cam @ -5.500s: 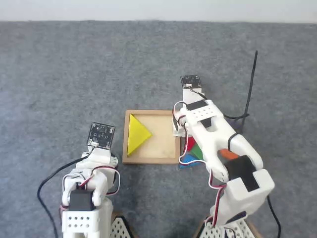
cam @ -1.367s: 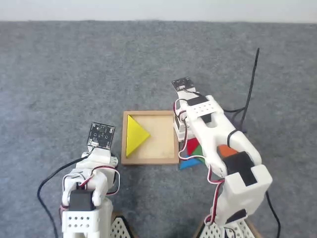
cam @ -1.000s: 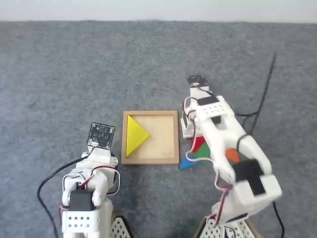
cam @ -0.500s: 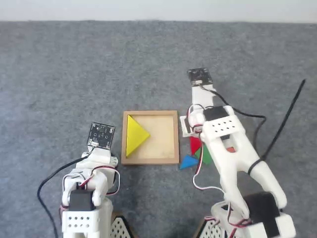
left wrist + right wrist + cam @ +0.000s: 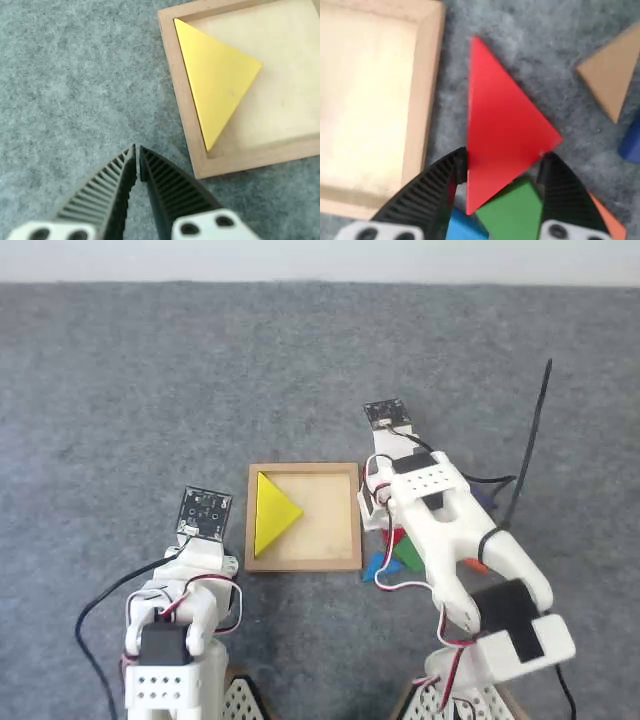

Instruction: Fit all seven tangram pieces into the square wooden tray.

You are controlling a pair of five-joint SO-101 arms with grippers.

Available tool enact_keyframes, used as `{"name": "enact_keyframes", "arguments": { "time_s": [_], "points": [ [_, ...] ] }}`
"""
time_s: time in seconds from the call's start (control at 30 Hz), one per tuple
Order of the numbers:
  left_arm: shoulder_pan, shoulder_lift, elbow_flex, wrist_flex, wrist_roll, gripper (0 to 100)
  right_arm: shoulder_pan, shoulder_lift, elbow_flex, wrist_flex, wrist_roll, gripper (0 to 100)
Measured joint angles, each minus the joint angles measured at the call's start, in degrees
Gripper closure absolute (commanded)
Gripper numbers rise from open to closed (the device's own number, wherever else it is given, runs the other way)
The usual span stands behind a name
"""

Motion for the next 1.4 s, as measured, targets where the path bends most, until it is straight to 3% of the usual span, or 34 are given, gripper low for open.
{"name": "enact_keyframes", "arguments": {
  "time_s": [0.33,0.47,0.6,0.97,1.17,1.4],
  "points": [
    [0.00,0.00,0.00,0.00,0.00,99,0.88,2.20,-0.09,-0.70,0.35,65.3],
    [0.00,0.00,0.00,0.00,0.00,99,0.88,2.20,-1.49,1.93,8.26,60.0],
    [0.00,0.00,0.00,0.00,0.00,99,0.88,2.37,-3.96,2.99,11.96,60.0],
    [0.00,0.00,0.00,0.00,0.00,99,-0.18,13.01,-12.57,4.31,12.75,60.1],
    [0.00,0.00,0.00,0.00,0.00,99,-0.18,13.10,-13.01,5.45,12.57,67.9],
    [0.00,0.00,0.00,0.00,0.00,99,-0.18,13.10,-13.54,8.00,11.34,64.1]
  ]
}}
